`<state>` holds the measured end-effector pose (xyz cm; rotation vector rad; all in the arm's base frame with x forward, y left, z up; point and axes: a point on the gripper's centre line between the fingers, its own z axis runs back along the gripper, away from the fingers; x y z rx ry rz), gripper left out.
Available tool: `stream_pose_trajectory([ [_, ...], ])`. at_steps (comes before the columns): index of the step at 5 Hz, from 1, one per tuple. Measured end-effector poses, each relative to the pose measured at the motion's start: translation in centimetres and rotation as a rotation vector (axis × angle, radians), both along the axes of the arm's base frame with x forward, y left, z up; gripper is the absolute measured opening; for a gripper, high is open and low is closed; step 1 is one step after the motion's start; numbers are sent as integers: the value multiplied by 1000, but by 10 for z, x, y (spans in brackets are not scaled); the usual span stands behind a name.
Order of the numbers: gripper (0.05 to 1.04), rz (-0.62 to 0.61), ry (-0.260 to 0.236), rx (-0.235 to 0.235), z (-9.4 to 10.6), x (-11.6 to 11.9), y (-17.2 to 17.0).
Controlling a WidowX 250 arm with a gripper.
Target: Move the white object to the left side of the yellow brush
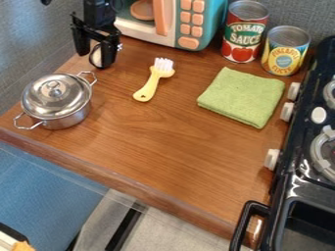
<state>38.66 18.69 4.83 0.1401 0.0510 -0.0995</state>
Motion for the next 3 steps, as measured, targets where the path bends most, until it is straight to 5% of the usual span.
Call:
stream_pose_trajectory([
  [1, 1008, -16, -8, -24, 5, -1, -5],
  [2, 1003, -13, -68, -45, 38, -12, -8],
  [3, 1000, 14, -59, -61, 49, -29, -5],
])
